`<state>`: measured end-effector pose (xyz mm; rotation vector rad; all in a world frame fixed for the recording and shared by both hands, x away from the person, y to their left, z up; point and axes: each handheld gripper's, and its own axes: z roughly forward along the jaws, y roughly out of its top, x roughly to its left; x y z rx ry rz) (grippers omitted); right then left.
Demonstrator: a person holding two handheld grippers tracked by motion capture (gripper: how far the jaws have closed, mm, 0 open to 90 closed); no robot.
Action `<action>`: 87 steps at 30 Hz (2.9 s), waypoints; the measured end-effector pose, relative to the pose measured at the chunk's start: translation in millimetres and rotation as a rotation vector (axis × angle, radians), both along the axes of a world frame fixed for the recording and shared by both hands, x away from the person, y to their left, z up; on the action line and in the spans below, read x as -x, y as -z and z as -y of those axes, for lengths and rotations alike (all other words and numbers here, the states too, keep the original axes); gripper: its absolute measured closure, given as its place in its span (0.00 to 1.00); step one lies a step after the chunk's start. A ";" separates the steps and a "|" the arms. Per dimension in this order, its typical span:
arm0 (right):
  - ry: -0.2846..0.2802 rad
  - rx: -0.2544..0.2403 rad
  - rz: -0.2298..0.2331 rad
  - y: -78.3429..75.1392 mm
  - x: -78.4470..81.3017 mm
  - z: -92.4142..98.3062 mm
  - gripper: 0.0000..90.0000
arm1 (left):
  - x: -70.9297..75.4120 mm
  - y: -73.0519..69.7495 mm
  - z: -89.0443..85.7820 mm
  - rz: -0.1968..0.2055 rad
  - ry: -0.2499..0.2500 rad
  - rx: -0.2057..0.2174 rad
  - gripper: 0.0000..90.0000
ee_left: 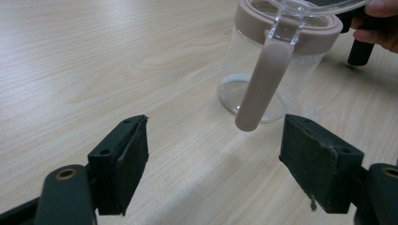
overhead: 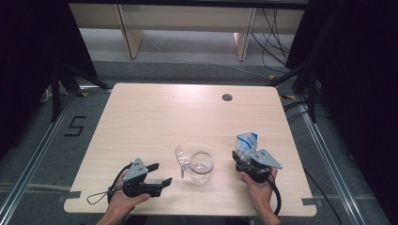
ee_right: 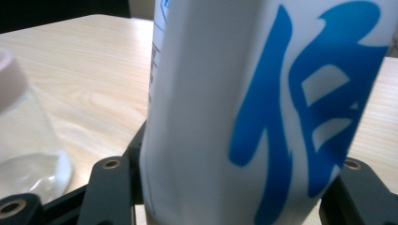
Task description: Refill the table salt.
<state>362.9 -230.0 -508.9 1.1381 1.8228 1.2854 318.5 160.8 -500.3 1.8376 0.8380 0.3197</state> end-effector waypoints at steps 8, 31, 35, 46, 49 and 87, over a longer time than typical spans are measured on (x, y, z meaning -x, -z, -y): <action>-0.076 0.074 0.016 -4.1 1.4 -2.3 0.47 | -0.5 0.2 0.0 0.004 0.008 -0.002 0.26; -0.271 0.313 0.213 -19.7 -15.1 -2.7 0.48 | 1.7 0.5 3.3 -0.006 0.024 -0.020 0.26; -0.286 0.366 0.238 -25.3 -10.9 -4.7 0.48 | 1.5 0.9 3.0 -0.008 0.020 -0.005 0.25; -0.309 0.499 0.286 -29.8 -7.4 -12.4 0.48 | 3.2 -0.1 2.2 -0.007 0.023 -0.016 0.22; -0.313 0.521 0.307 -32.1 -7.1 -12.7 0.48 | 3.3 -0.1 2.4 -0.007 0.023 -0.012 0.20; -0.337 0.820 0.441 -34.1 4.8 -31.9 0.49 | 3.9 1.0 6.0 -0.007 0.025 -0.021 0.18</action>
